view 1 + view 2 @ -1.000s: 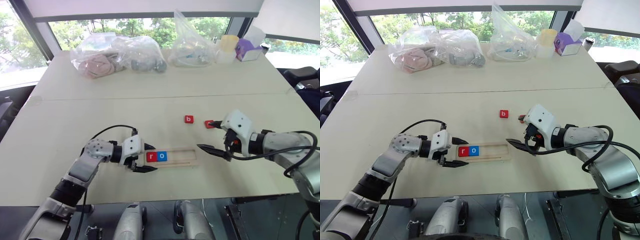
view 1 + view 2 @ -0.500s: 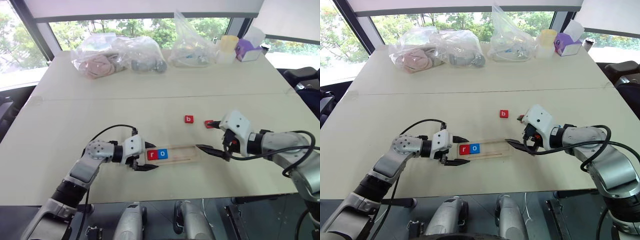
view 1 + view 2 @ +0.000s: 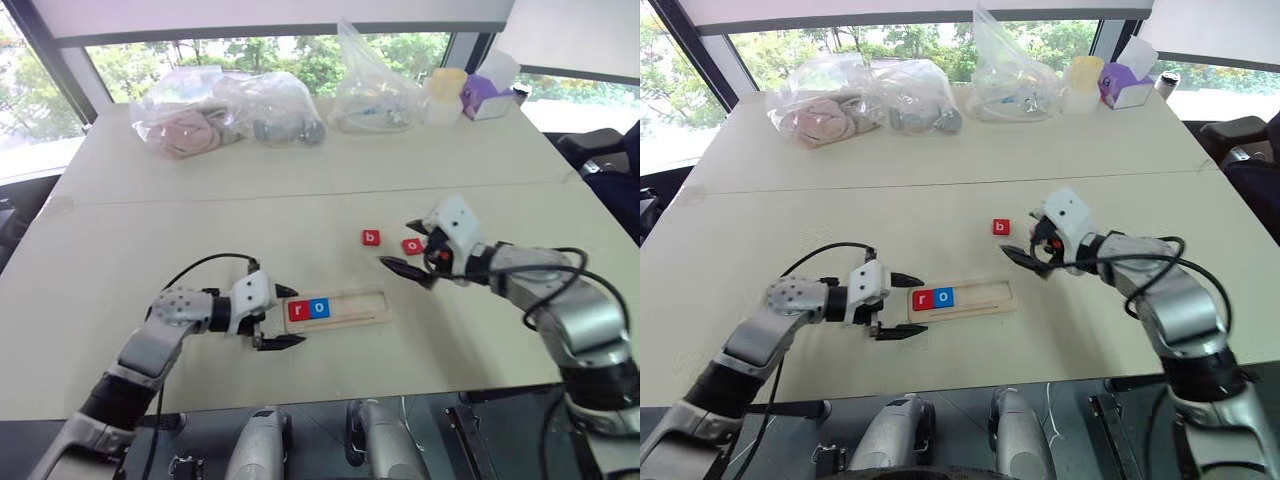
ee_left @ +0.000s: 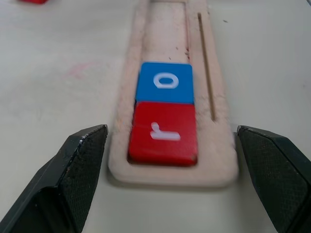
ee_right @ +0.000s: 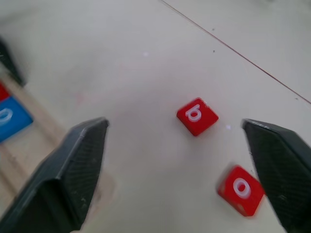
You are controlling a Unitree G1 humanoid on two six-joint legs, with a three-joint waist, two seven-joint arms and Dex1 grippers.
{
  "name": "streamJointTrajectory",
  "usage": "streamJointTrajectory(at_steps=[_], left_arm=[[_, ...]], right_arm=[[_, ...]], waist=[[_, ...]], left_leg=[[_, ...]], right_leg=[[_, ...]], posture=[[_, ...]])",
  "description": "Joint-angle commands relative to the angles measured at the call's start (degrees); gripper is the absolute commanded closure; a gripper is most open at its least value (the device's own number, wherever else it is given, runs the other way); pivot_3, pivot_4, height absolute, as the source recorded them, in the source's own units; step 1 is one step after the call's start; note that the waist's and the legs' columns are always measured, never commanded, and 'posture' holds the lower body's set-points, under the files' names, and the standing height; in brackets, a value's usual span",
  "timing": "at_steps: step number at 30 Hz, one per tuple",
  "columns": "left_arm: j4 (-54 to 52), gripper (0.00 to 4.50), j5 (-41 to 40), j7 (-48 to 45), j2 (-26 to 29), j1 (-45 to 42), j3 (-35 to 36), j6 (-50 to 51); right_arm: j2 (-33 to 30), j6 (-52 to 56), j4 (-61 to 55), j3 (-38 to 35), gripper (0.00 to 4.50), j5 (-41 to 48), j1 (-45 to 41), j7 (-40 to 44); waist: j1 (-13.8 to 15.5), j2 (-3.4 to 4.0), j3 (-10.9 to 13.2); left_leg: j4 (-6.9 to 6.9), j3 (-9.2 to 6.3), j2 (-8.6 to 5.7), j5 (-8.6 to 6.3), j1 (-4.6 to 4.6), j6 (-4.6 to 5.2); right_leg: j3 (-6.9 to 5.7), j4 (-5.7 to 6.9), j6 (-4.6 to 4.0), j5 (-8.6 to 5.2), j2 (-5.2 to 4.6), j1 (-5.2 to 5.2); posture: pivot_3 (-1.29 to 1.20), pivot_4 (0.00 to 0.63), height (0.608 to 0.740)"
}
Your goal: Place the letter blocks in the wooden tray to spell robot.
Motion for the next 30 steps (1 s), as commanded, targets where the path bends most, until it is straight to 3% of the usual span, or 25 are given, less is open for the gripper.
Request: streamJointTrajectory(at_steps=[1,11,16,30], left_arm=[[-6.70,0.04,-4.06,-0.21,2.51,1.51,4.30,3.41],[-19.86,0.04,-12.82,4.32,7.43,5.31,15.20,13.81],[-22.82,0.04,-16.23,5.55,9.17,5.54,18.55,17.32],[-25.07,0.04,-19.06,7.88,10.90,4.28,19.96,19.48]], right_arm=[[4.39,1.15,3.23,1.17,0.00,-2.06,-3.46,-4.24],[23.72,15.74,10.82,-3.78,0.00,-6.83,-12.06,-26.28],[29.03,16.42,13.89,-4.89,0.00,-10.05,-13.43,-33.36],[36.77,17.77,21.82,-8.14,0.00,-10.27,-14.26,-37.80]], waist=[[0.09,0.01,0.00],[0.14,0.03,0.01],[-0.09,0.04,0.01],[-1.46,0.04,0.00]], left_leg=[[0.00,0.00,0.00,0.00,-0.03,0.00],[0.02,-0.01,-0.04,0.00,-0.14,0.00],[0.02,-0.01,-0.06,0.00,-0.14,0.00],[0.00,-0.04,-0.07,0.00,-0.10,0.00]], right_leg=[[0.00,0.00,0.00,0.00,0.01,-0.01],[0.02,0.02,-0.18,0.15,-0.07,-0.08],[0.02,0.01,-0.18,0.15,-0.05,-0.09],[0.02,0.04,-0.16,0.16,-0.01,-0.08]], posture=[[0.00,0.150,0.740],[0.00,0.150,0.740],[0.00,0.150,0.740],[0.00,0.150,0.740]])
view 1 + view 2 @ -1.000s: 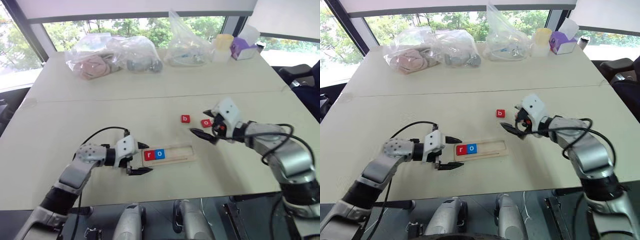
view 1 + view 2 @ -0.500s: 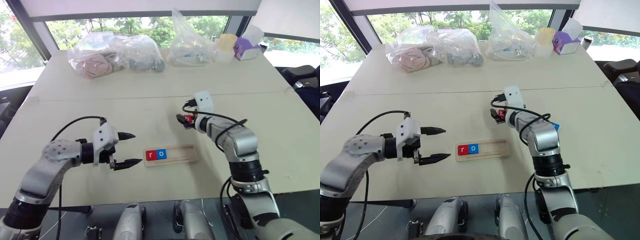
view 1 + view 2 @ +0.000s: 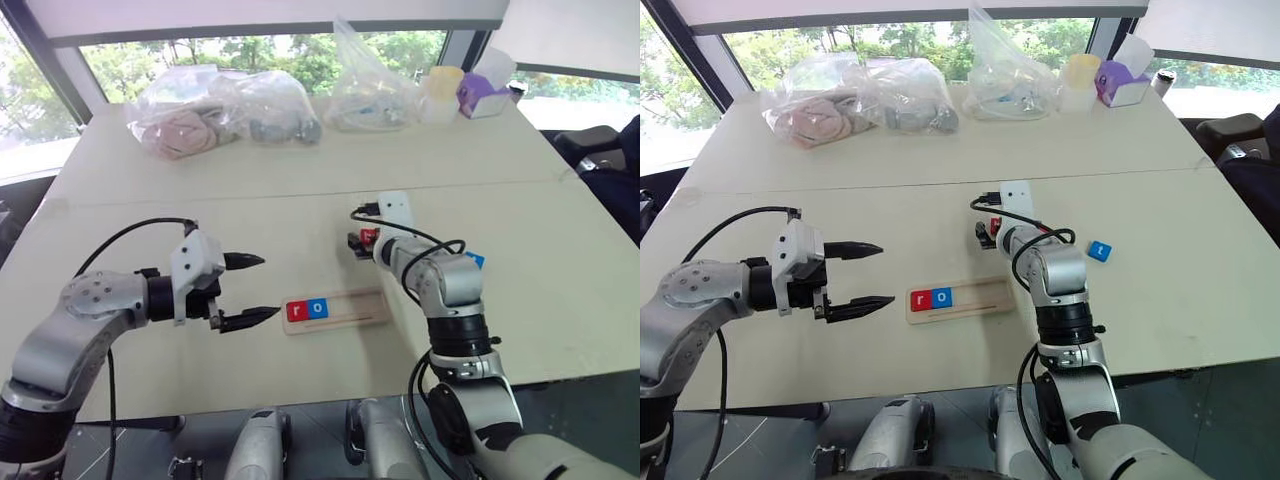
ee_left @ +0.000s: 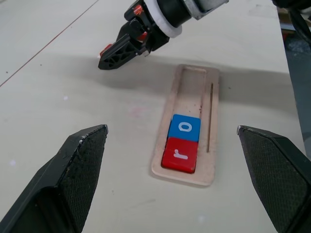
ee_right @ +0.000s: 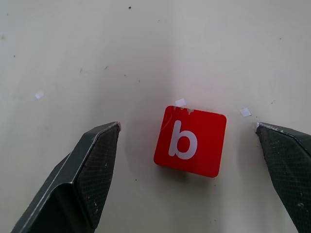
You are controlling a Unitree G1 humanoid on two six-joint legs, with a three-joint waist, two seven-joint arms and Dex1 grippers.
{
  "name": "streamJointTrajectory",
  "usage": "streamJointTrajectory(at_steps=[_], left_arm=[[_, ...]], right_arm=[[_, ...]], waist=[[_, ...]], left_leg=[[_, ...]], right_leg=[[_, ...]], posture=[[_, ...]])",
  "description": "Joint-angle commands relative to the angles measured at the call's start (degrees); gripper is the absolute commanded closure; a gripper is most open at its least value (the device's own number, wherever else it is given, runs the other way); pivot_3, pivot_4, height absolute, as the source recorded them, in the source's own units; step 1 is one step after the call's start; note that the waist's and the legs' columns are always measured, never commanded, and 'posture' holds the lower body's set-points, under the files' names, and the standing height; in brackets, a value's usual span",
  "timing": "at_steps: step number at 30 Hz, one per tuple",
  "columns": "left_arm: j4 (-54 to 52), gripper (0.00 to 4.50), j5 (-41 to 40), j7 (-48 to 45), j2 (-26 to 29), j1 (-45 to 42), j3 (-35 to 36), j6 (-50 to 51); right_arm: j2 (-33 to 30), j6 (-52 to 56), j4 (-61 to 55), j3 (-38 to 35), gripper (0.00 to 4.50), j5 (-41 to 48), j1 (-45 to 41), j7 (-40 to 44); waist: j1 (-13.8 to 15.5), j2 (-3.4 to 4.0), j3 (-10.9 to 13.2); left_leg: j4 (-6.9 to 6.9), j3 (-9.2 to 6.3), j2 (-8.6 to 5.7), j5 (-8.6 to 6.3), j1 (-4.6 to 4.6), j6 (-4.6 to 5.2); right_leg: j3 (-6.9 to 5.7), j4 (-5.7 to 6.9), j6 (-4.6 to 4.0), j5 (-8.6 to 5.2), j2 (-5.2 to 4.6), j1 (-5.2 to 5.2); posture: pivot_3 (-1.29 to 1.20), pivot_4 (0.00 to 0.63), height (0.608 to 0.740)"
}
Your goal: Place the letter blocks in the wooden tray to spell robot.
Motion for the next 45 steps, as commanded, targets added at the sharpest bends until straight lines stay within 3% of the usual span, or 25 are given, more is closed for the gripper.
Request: streamJointTrajectory(at_steps=[1,2,5,10,16,22,25,28,34,43,45], left_arm=[[-1.92,0.04,-0.65,1.01,0.54,-0.55,1.50,-0.25],[-1.95,0.04,-0.60,1.20,0.55,-0.49,1.46,-0.32],[-1.98,0.00,-0.34,1.77,0.46,-0.37,1.29,-0.63],[-1.62,0.00,0.19,2.63,0.16,-0.59,0.75,-1.29],[-0.59,0.00,1.28,2.80,-0.44,-1.44,-0.93,-2.48],[1.34,0.00,1.22,1.57,-1.33,-2.80,-2.64,-3.24],[2.79,0.00,1.64,0.67,-2.08,-3.50,-3.56,-4.44],[3.96,0.00,1.61,0.26,-2.93,-4.48,-3.99,-5.15],[5.75,0.00,2.00,-1.37,-3.45,-6.44,-5.21,-6.06],[5.11,0.00,2.28,-1.73,-3.56,-6.36,-6.07,-6.16],[4.82,0.00,2.28,-1.59,-3.56,-6.18,-6.09,-6.02]], right_arm=[[1.04,-0.27,3.10,-0.78,0.00,-0.40,-0.47,-0.84],[1.14,-0.38,3.54,-0.77,0.00,-0.49,-0.59,-0.91],[0.36,-0.19,3.71,1.47,0.84,-1.21,-0.46,0.27],[-2.19,0.05,2.22,7.16,3.30,-2.66,0.94,3.62],[-5.43,2.03,-3.57,8.46,3.33,-3.52,1.87,5.35],[-13.46,19.90,-26.29,1.22,3.33,0.89,6.31,9.63],[-16.77,28.54,-39.16,-3.00,3.33,3.22,13.55,11.58],[-17.30,29.86,-46.36,-5.19,3.33,4.61,20.55,11.52],[-14.36,29.86,-50.85,-5.93,3.33,4.83,27.58,8.79],[-12.69,29.86,-49.11,-5.84,3.33,4.41,26.18,6.66],[-13.42,29.86,-48.98,-5.51,2.29,4.76,26.03,7.03]], waist=[[-0.16,-0.01,-0.01],[-0.18,-0.01,-0.01],[-0.17,-0.01,-0.02],[-0.36,0.00,-0.02],[-0.12,0.01,-0.01],[0.45,0.05,0.02],[0.57,0.03,0.00],[0.66,0.02,0.00],[0.06,0.03,0.01],[0.21,0.04,0.01],[0.27,0.03,0.01]], left_leg=[[0.00,0.00,0.00,0.00,0.01,0.00],[0.00,0.00,0.01,0.00,0.03,0.00],[0.00,0.00,0.02,0.00,0.15,0.00],[-0.03,-0.01,0.04,0.00,0.19,0.00],[-0.13,-0.04,0.04,0.00,0.20,0.00],[-0.08,-0.05,-0.01,0.00,-0.10,0.00],[-0.09,-0.01,-0.02,0.00,-0.13,0.00],[-0.16,-0.03,-0.01,-0.02,-0.13,0.02],[-0.12,-0.01,0.07,-0.02,-0.05,0.02],[-0.12,0.01,0.03,-0.02,-0.17,0.02],[-0.12,0.01,0.03,-0.02,-0.17,0.02]], right_leg=[[0.00,0.00,0.01,0.01,0.00,0.00],[0.00,0.01,0.06,0.03,0.01,0.00],[0.00,0.02,0.00,-0.05,0.01,0.12],[0.01,0.01,0.13,-0.15,0.02,0.13],[0.00,0.01,0.14,-0.14,0.06,0.12],[-0.01,-0.07,0.13,-0.13,-0.08,-0.06],[0.00,-0.12,0.11,-0.10,-0.09,-0.09],[-0.04,-0.10,0.29,-0.22,-0.05,-0.11],[-0.02,-0.07,0.19,-0.19,0.03,-0.14],[0.01,-0.11,0.21,-0.20,-0.05,-0.21],[0.01,-0.12,0.21,-0.20,-0.05,-0.21]], posture=[[0.00,0.150,0.740],[0.00,0.150,0.740],[0.00,0.150,0.740],[0.00,0.150,0.740],[0.00,0.150,0.740],[0.00,0.150,0.740],[0.00,0.150,0.740],[0.00,0.150,0.740],[0.00,0.150,0.740],[0.00,0.150,0.740],[0.00,0.150,0.740]])
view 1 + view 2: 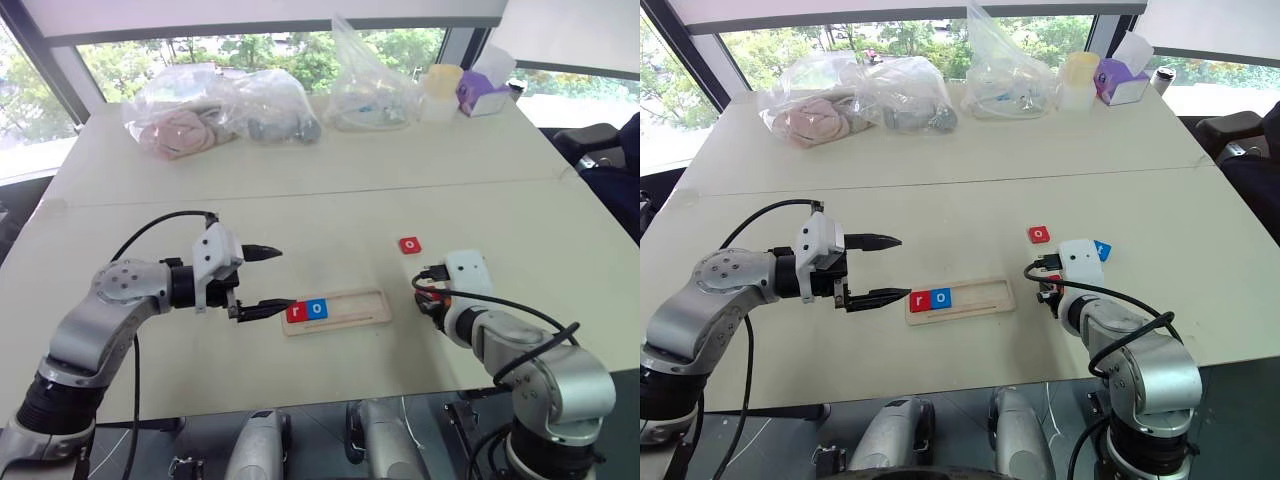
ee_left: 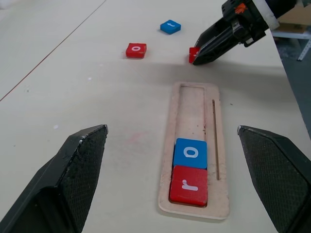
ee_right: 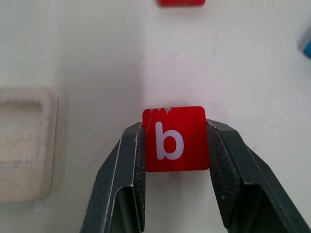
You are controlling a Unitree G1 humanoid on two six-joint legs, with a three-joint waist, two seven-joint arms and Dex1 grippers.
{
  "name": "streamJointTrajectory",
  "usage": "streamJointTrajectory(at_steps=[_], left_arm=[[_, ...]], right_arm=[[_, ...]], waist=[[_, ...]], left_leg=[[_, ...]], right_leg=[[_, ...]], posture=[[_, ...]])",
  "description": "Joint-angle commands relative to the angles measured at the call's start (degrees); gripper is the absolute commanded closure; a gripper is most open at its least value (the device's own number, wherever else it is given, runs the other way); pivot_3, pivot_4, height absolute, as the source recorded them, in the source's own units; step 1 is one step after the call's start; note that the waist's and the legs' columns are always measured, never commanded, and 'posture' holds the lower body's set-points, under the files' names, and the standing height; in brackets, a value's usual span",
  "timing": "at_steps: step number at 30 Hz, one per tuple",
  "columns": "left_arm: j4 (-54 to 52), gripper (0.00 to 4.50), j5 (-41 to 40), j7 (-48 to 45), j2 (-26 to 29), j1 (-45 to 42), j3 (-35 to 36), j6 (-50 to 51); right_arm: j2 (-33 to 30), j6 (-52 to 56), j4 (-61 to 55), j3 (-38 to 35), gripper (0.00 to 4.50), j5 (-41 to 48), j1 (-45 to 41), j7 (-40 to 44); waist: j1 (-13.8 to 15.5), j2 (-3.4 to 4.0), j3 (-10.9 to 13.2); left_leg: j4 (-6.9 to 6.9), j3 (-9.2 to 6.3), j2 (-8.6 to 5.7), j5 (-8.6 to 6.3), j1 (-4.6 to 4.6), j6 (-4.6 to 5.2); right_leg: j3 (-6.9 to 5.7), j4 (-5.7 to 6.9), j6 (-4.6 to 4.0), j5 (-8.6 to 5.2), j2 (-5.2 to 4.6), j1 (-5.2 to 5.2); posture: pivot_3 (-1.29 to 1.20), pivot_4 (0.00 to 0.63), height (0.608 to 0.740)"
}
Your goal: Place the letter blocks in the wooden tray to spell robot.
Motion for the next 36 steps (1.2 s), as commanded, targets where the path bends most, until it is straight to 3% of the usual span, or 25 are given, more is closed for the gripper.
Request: streamJointTrajectory(at_steps=[1,4,5,7,10,13,16,20,25,36], left_arm=[[-2.06,0.00,-0.23,0.31,-0.01,0.12,0.58,-0.57],[-2.35,0.00,-0.29,0.46,0.06,0.35,0.65,-0.37],[-2.46,0.00,-0.26,0.54,0.08,0.50,0.65,-0.34],[-2.54,0.00,-0.16,0.73,0.03,0.67,0.59,-0.34],[-2.36,0.00,0.05,0.99,-0.12,0.43,0.35,-0.34],[-2.21,0.00,0.14,1.25,-0.29,0.28,0.16,-0.41],[-2.22,0.00,0.37,1.65,-0.59,0.36,-0.06,-0.54],[-2.80,0.00,0.53,2.11,-0.97,0.22,-0.42,-0.35],[-3.22,0.00,0.35,2.66,-1.14,0.08,-0.36,0.14],[-4.73,0.00,-0.10,3.63,-0.84,0.91,0.20,1.27]], right_arm=[[-1.53,0.42,-0.71,0.05,1.94,0.82,-0.73,0.82],[-4.76,0.42,-0.58,0.47,0.38,2.90,-1.42,3.50],[-7.13,0.42,-0.50,0.42,0.08,4.25,-1.88,5.40],[-13.17,0.42,0.41,-0.11,0.08,8.00,-3.29,10.88],[-27.09,-4.41,2.46,0.57,0.08,15.13,-5.33,24.93],[-38.66,-17.57,8.43,3.51,0.08,15.25,-3.85,36.04],[-44.02,-32.85,15.54,6.08,0.08,13.32,-2.25,45.88],[-45.57,-53.23,25.87,10.20,0.08,8.83,-1.79,56.61],[-43.89,-66.46,37.13,14.62,0.08,3.48,-4.49,61.50],[-39.94,-77.96,47.28,17.54,0.08,-2.55,-7.90,64.60]], waist=[[0.08,0.00,0.00],[0.02,0.00,0.00],[0.02,0.01,0.01],[0.01,0.01,0.02],[0.04,0.06,0.07],[0.18,-0.01,0.09],[0.15,-0.05,0.11],[0.04,-0.07,0.12],[0.19,-0.07,0.12],[0.46,-0.07,0.12]], left_leg=[[0.00,-0.01,0.00,0.00,0.00,0.00],[0.01,-0.01,0.00,0.00,0.00,0.00],[0.02,-0.01,0.00,0.00,0.01,0.00],[0.02,0.00,0.00,0.00,0.01,0.00],[0.02,0.01,-0.01,0.00,0.01,0.00],[-0.01,-0.02,-0.02,-0.01,0.01,0.01],[0.00,0.00,-0.06,-0.01,0.01,0.01],[0.02,0.03,-0.08,-0.01,0.03,0.01],[0.09,0.08,-0.08,0.00,0.03,0.01],[0.12,0.17,-0.08,0.00,0.05,0.00]], right_leg=[[0.00,0.00,0.00,0.00,0.00,0.00],[0.00,0.00,0.00,0.00,0.00,0.00],[0.00,0.00,0.00,0.00,0.00,0.01],[0.00,0.00,0.00,0.00,-0.01,0.01],[0.01,-0.02,0.00,-0.01,-0.03,0.00],[-0.02,-0.08,0.02,-0.03,0.00,0.05],[-0.03,-0.11,0.03,-0.04,0.03,0.08],[-0.02,-0.11,0.05,-0.03,0.05,0.09],[-0.01,-0.06,0.05,-0.02,0.04,0.10],[-0.01,0.02,0.04,0.01,0.04,0.11]], posture=[[0.00,0.150,0.740],[0.00,0.150,0.740],[0.00,0.150,0.740],[0.00,0.150,0.740],[0.00,0.150,0.740],[0.00,0.150,0.740],[0.00,0.150,0.740],[0.00,0.150,0.740],[0.00,0.150,0.740],[0.00,0.150,0.740]])
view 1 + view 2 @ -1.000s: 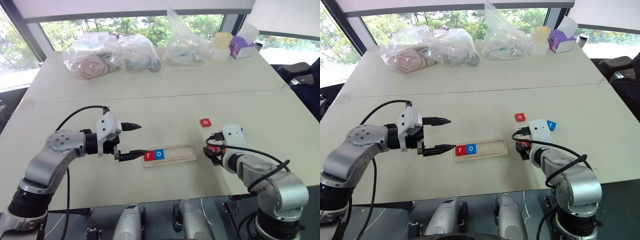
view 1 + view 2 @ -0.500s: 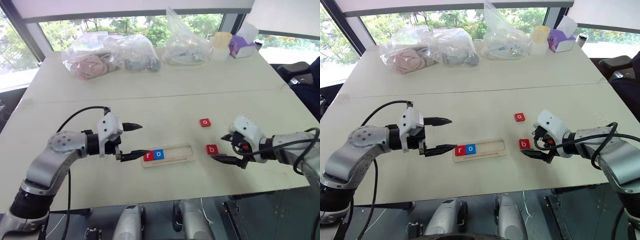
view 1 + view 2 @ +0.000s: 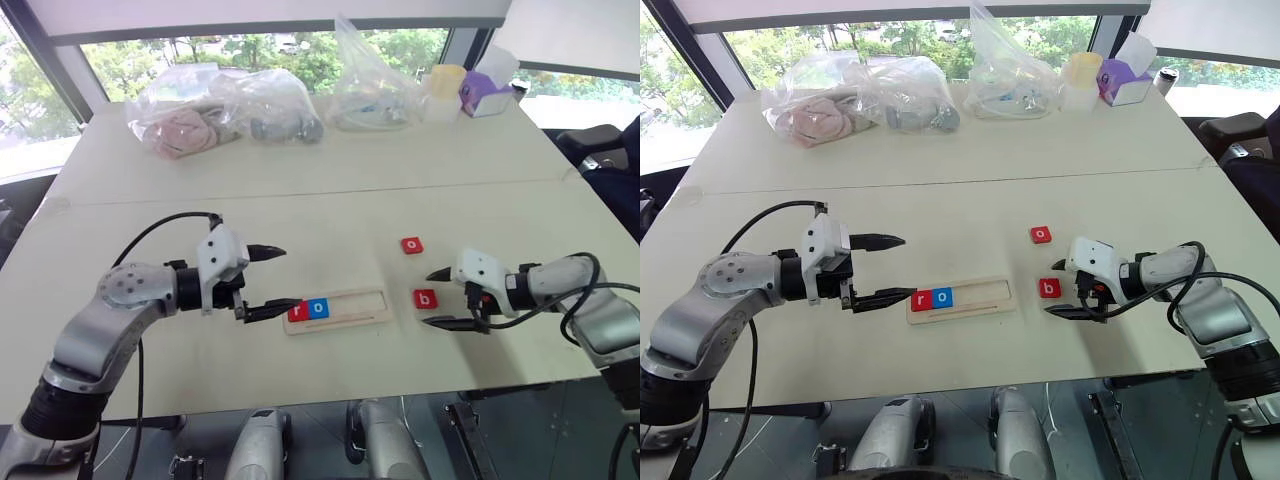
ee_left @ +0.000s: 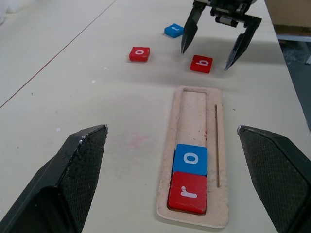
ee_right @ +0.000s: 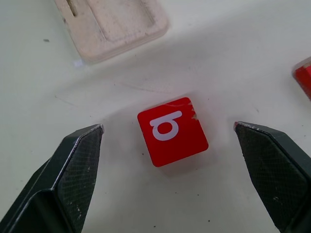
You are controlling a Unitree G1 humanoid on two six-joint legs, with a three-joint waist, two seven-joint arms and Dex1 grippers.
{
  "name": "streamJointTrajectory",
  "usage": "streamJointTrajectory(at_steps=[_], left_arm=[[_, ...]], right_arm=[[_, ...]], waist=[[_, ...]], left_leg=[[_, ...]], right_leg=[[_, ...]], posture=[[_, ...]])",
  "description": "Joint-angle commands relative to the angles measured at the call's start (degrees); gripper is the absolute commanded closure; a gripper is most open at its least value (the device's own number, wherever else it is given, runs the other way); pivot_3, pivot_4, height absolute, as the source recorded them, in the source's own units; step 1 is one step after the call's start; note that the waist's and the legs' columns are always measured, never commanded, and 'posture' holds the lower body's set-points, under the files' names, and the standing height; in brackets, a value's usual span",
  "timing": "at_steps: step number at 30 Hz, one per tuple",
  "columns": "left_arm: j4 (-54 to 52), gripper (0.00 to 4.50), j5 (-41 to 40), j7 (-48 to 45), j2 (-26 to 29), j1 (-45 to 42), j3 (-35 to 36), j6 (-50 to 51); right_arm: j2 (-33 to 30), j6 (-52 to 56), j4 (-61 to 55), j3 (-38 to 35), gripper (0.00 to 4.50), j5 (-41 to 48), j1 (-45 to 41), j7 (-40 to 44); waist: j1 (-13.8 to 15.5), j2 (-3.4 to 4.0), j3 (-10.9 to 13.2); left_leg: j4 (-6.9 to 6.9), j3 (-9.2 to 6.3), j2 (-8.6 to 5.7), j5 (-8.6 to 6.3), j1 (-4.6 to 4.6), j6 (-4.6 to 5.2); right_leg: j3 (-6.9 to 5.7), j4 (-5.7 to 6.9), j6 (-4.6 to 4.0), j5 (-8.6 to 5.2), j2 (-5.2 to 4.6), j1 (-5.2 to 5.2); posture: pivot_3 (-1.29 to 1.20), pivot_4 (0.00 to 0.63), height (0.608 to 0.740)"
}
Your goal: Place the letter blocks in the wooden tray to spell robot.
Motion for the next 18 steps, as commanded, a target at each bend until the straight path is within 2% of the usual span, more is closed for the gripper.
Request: streamJointTrajectory(at_steps=[1,11,16,18], left_arm=[[-2.15,0.00,-0.34,0.30,0.27,-0.06,0.63,-0.07],[-2.20,0.00,-0.06,0.60,0.15,-0.23,0.40,-0.19],[-1.91,0.00,-0.01,0.42,0.43,-0.38,0.59,-0.24],[-1.78,0.00,0.05,0.37,0.52,-0.33,0.69,-0.32]], right_arm=[[0.63,-2.68,1.70,-0.26,0.08,-1.23,-1.71,1.01],[2.08,-5.33,5.34,0.52,0.08,-4.06,-3.14,2.36],[0.99,-5.62,6.11,0.72,2.34,-4.82,-2.87,3.98],[0.56,-5.89,6.30,0.31,2.34,-4.88,-2.48,4.46]], waist=[[0.11,0.00,0.00],[0.96,0.01,-0.01],[0.95,0.01,-0.01],[0.97,0.01,-0.01]], left_leg=[[0.01,0.00,0.00,0.00,0.00,0.00],[0.05,0.04,-0.01,0.00,0.04,-0.01],[0.06,0.03,0.00,0.00,0.24,-0.01],[0.06,0.03,0.01,0.00,0.29,-0.01]], right_leg=[[0.00,0.00,0.00,0.00,0.00,0.00],[0.00,0.01,-0.04,0.02,0.00,0.07],[0.00,0.00,-0.04,0.01,0.00,0.29],[0.00,0.00,-0.04,0.01,-0.01,0.34]], posture=[[0.00,0.150,0.740],[0.00,0.150,0.740],[0.00,0.150,0.740],[0.00,0.150,0.740]])
